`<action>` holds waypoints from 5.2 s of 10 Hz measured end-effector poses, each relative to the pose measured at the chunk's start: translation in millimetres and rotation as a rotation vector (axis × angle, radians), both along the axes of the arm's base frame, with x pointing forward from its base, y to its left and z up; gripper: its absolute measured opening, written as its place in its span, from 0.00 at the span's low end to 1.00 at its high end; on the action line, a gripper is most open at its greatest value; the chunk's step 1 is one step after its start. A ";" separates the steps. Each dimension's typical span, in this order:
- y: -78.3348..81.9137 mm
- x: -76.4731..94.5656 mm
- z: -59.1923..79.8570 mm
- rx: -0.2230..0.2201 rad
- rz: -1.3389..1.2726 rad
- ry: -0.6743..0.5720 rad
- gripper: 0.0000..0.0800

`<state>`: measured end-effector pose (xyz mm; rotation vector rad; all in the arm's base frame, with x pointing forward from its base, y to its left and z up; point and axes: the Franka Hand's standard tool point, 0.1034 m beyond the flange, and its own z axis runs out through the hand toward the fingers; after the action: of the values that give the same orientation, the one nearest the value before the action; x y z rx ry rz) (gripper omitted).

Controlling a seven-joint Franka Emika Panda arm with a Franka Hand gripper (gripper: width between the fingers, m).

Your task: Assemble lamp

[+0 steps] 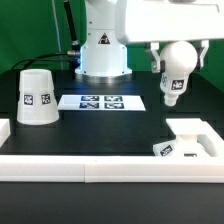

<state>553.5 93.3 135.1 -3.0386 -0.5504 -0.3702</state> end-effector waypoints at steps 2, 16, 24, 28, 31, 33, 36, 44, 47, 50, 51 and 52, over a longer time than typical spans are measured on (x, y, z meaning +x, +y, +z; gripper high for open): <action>-0.1 -1.0 -1.7 0.000 0.000 0.003 0.72; -2.9 63.5 14.2 -0.016 0.087 -0.126 0.72; 1.8 69.4 6.6 -0.011 0.078 -0.199 0.72; 2.4 71.4 5.5 -0.010 0.077 -0.220 0.72; 3.8 70.4 3.4 -0.010 0.079 -0.217 0.72; 4.6 68.5 -2.5 -0.011 0.081 -0.208 0.72; 7.9 66.2 -9.9 -0.011 0.087 -0.197 0.72; 9.8 58.4 -21.2 -0.011 0.089 -0.233 0.72; 9.6 53.3 -19.0 -0.012 0.091 -0.221 0.81; 8.0 50.0 -10.8 -0.014 0.092 -0.186 0.87; 7.5 49.8 -8.2 -0.014 0.092 -0.182 0.87; 7.3 50.0 -6.0 -0.014 0.092 -0.181 0.87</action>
Offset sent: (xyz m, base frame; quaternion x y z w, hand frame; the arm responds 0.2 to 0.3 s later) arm 0.0000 0.0000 0.0000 0.0000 0.0000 0.0000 1.0000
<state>603.5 100.5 129.1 -2.9978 -0.7019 -0.6443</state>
